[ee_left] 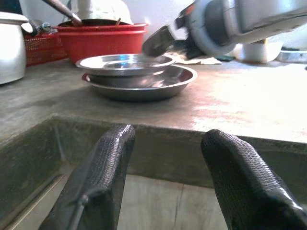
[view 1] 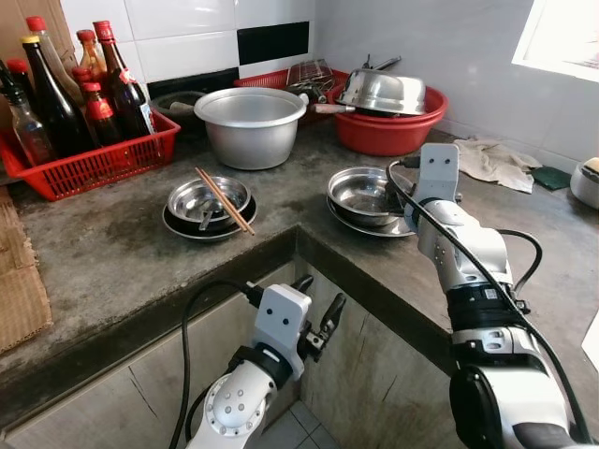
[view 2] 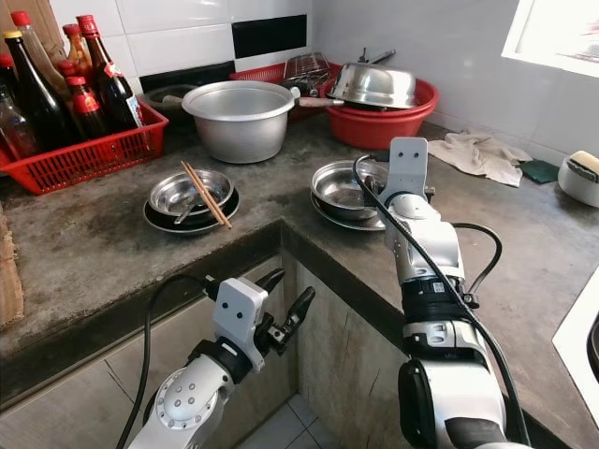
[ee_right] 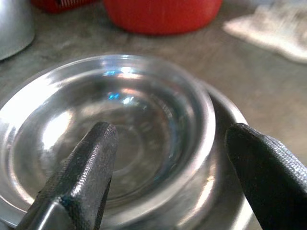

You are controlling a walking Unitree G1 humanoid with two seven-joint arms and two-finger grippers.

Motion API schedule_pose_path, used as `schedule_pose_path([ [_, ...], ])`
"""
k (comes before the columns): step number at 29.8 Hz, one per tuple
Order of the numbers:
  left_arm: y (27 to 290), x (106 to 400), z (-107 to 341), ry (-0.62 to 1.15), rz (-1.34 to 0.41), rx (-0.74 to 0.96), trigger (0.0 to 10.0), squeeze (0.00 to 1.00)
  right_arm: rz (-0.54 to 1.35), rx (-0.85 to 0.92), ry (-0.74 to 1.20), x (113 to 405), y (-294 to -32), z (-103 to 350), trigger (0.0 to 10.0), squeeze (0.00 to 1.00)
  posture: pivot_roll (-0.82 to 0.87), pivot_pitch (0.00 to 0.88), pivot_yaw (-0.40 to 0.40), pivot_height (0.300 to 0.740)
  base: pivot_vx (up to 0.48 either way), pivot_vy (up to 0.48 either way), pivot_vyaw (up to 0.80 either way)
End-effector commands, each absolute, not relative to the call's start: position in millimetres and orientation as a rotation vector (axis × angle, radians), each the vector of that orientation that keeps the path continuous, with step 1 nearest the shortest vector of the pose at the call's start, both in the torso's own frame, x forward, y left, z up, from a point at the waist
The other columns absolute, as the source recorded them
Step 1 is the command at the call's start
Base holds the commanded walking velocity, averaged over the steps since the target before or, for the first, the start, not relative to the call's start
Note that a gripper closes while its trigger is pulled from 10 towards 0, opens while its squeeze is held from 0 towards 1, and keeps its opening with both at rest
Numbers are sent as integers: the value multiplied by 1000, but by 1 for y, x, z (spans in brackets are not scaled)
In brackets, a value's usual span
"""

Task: Kitchen organization

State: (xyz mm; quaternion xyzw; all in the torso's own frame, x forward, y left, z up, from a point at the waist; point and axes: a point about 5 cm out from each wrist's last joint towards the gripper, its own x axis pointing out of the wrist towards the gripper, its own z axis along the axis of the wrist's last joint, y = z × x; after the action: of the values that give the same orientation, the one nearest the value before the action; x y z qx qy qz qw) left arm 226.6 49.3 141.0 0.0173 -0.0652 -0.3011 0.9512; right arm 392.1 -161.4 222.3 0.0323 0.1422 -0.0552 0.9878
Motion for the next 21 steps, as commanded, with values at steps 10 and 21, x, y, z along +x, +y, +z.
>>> schedule_pose_path([
  [10,47,224,146,-164,-606,38,10000,0,-120,173,354,398,-162,229,10000,0,8,3,-82,740,0,0,0],
  [21,48,225,145,-168,-605,47,10000,0,-154,196,356,402,-168,232,10000,0,9,0,-79,740,0,0,0],
])
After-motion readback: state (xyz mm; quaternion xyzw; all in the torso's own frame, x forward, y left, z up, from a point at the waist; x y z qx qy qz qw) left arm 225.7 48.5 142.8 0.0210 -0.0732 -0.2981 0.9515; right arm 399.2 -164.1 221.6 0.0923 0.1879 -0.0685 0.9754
